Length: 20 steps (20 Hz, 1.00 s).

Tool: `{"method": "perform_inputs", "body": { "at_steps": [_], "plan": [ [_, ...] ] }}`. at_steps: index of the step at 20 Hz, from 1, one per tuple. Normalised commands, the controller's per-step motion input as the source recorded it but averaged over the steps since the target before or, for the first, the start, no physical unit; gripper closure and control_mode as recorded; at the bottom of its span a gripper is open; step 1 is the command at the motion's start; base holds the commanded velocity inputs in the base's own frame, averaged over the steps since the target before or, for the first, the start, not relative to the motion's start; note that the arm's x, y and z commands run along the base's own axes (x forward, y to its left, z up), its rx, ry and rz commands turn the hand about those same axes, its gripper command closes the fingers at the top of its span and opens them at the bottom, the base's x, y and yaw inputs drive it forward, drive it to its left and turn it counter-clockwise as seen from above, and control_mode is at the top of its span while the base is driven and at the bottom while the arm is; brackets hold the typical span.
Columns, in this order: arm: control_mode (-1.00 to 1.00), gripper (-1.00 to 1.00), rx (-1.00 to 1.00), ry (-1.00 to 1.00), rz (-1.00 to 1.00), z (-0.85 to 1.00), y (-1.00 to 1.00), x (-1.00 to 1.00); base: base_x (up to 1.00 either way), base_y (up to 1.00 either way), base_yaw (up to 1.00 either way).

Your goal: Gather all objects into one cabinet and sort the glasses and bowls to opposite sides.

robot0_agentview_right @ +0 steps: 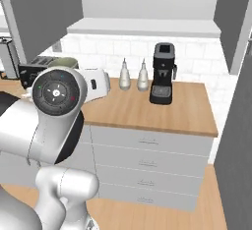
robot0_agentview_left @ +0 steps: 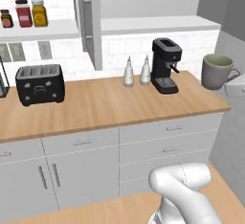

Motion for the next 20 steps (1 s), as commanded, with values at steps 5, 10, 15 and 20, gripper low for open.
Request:
{"method": "perform_inputs", "body": {
  "at_steps": [5, 10, 15, 20],
  "plan": [
    [1.0, 1.0, 0.0, 0.0, 0.0, 0.0, 0.0, 0.0, -0.43, 0.85, 0.0],
    [1.0, 1.0, 0.0, 0.0, 0.0, 0.0, 0.0, 0.0, -0.34, 0.95, 0.0],
    [1.0, 1.0, 0.0, 0.0, 0.0, 0.0, 0.0, 0.0, -0.19, 0.98, 0.0],
    [1.0, 1.0, 0.0, 0.0, 0.0, 0.0, 0.0, 0.0, -0.15, 1.0, 0.0]
  ]
}}
